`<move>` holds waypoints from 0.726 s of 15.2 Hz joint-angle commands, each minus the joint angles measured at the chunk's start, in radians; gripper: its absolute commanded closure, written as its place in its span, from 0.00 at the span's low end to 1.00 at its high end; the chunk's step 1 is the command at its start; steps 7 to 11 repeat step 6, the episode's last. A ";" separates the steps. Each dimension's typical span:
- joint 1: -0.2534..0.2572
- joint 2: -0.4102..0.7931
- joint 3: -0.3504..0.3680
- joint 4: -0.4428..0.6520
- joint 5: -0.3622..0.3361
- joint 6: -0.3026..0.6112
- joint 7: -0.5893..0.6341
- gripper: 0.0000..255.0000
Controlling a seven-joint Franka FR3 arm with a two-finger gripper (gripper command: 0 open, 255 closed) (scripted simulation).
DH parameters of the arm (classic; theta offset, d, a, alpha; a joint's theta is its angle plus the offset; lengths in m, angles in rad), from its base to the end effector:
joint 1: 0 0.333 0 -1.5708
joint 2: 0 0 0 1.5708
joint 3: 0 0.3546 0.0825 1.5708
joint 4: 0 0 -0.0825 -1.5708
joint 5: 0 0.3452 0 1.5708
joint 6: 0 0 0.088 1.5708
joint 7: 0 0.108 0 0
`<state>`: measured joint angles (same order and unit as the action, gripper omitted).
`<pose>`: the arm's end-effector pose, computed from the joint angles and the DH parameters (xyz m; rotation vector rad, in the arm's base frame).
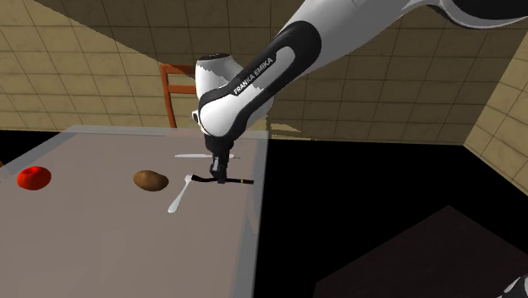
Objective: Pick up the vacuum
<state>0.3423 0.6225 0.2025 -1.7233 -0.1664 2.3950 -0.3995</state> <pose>0.5856 0.3293 0.2936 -2.7349 -1.5337 -0.1027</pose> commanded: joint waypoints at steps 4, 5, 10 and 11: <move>-0.006 -0.043 0.008 0.005 0.011 -0.048 -0.008 1.00; -0.007 -0.044 0.009 0.005 0.012 -0.049 -0.008 1.00; -0.007 -0.044 0.009 0.005 0.012 -0.050 -0.008 1.00; -0.007 -0.044 0.009 0.005 0.012 -0.050 -0.008 1.00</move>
